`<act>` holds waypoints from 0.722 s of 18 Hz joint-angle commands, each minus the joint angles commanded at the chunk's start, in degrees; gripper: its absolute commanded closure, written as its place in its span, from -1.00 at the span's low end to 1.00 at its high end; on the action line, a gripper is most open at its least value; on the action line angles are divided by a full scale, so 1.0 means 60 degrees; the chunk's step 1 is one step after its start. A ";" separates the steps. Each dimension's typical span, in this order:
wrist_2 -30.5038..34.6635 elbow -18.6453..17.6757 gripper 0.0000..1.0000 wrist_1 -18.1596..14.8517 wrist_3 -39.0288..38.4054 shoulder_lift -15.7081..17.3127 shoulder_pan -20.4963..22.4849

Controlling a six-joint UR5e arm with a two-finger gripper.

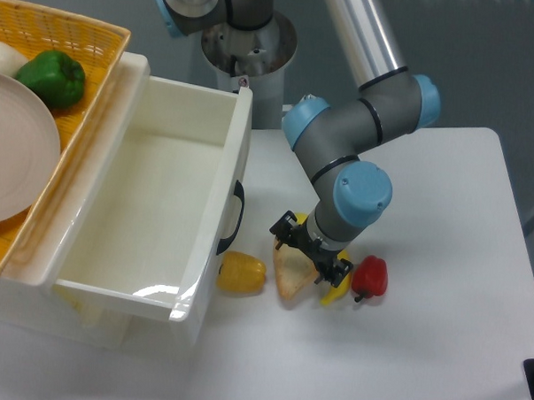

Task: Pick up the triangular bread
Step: 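Move the gripper over the triangular bread slice and lower it, then close the gripper on the triangular bread slice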

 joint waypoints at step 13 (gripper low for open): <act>0.0117 0.0000 -1.00 0.0235 -0.0014 -0.0352 -0.0001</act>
